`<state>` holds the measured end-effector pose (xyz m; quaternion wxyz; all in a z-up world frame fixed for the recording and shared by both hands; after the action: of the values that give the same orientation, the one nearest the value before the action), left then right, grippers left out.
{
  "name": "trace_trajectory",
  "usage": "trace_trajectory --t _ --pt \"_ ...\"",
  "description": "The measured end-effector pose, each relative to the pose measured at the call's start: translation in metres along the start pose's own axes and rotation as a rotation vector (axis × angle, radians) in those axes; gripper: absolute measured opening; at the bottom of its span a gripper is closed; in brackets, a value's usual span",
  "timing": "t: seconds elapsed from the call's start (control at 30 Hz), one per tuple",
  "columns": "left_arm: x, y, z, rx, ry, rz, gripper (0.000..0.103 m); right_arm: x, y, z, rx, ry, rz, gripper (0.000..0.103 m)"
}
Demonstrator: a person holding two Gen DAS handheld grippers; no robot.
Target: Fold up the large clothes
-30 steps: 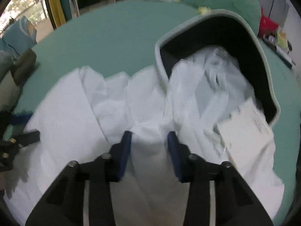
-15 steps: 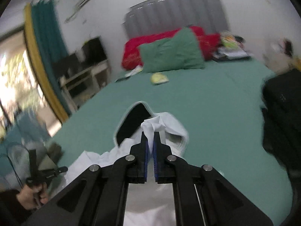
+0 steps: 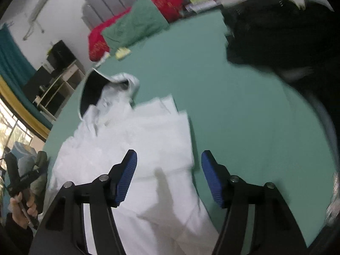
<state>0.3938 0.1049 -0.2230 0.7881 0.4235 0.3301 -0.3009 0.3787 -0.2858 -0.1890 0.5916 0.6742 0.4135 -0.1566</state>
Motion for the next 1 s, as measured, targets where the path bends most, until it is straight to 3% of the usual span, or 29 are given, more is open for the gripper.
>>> trace_trajectory --t 0.1,0.13,0.23,0.27,0.4,0.5,0.63,0.67,0.73,0.9,1.0 --pt "0.028 -0.029 0.012 0.1 0.037 -0.115 0.048 0.028 0.03 -0.006 -0.051 0.024 -0.06 0.063" --pt "0.036 -0.035 0.011 0.113 0.064 -0.131 0.048 0.021 0.009 0.003 -0.067 0.015 -0.09 0.063" --pt "0.038 -0.04 0.013 0.206 0.127 -0.069 0.048 0.053 -0.026 0.012 -0.101 -0.047 -0.282 0.064" --pt "0.036 -0.04 0.013 0.222 0.133 -0.065 0.048 0.051 -0.031 0.01 -0.13 -0.067 -0.272 0.064" --pt "0.026 -0.022 -0.016 0.145 0.225 -0.008 0.047 0.048 -0.036 -0.007 -0.223 -0.102 -0.287 0.064" --pt "0.015 -0.009 -0.033 0.049 0.192 -0.005 0.048 0.043 -0.038 -0.01 -0.239 -0.106 -0.309 0.064" --pt "-0.001 0.01 -0.033 -0.001 0.152 0.026 0.052 0.021 -0.018 -0.01 -0.243 -0.116 -0.17 0.066" --pt "-0.006 0.015 -0.033 0.003 0.155 0.044 0.053 0.02 -0.005 -0.011 -0.251 -0.116 -0.139 0.072" --pt "-0.013 0.024 -0.032 -0.003 0.155 0.067 0.054 0.029 0.021 -0.013 -0.251 -0.08 -0.1 0.074" --pt "-0.021 0.047 -0.033 -0.019 0.118 0.126 0.054 0.082 0.086 -0.009 -0.123 0.028 -0.054 0.074" --pt "-0.013 0.059 -0.046 -0.027 0.206 0.159 0.054 0.132 0.123 -0.015 -0.055 0.119 -0.085 0.074"
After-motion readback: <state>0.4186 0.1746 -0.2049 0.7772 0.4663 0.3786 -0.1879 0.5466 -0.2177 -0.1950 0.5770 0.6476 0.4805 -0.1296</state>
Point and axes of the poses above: each gripper's, at about its wrist camera, not at the fingertips, and x roughly the way its jaws point, z to its right, y to its top, the point moved 6 cm from there along x, roughly the way its jaws point, and after that the axes turned 14 degrees about -x, right-handed, at the moved point
